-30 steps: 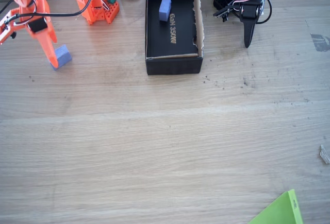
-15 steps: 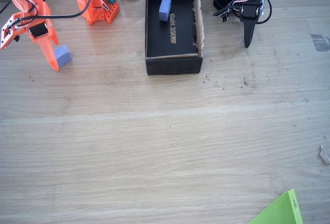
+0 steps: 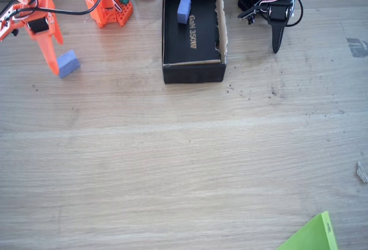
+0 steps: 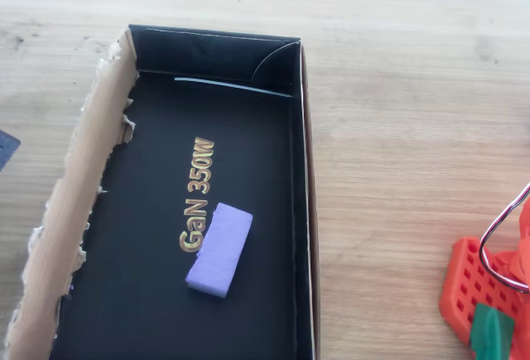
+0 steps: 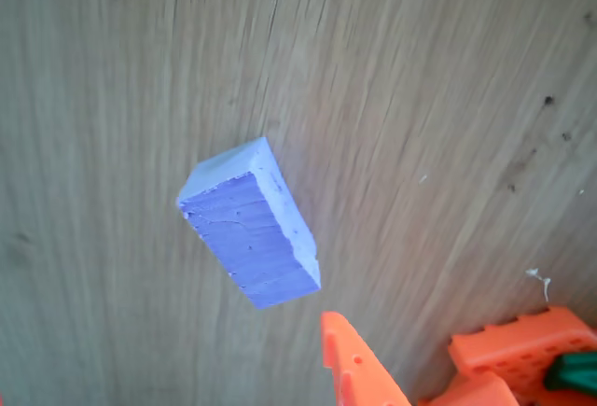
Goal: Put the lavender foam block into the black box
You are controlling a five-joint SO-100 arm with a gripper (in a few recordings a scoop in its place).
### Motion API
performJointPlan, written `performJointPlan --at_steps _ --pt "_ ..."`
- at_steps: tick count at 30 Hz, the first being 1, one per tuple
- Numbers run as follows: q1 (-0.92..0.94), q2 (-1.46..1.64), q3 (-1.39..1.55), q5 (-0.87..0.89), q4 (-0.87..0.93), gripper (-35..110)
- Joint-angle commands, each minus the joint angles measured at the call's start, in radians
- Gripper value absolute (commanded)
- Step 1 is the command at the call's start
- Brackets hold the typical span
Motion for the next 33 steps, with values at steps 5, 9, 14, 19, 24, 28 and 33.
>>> performJointPlan --at_steps 5,9,14,19,24,28,33 --pt "-0.005 0.054 0.011 0.012 0.014 44" --pt "0.002 0.009 -0.014 0.0 0.009 44" --pt "0.044 -0.021 -0.044 -0.037 -0.006 44" --pt "0.077 -0.038 -0.061 -0.071 -0.014 46" --pt "0.083 -0.046 -0.063 -0.08 -0.018 45" --pt "0.08 -0.051 -0.063 -0.077 -0.021 45" --pt "0.064 -0.057 -0.063 -0.061 -0.035 45"
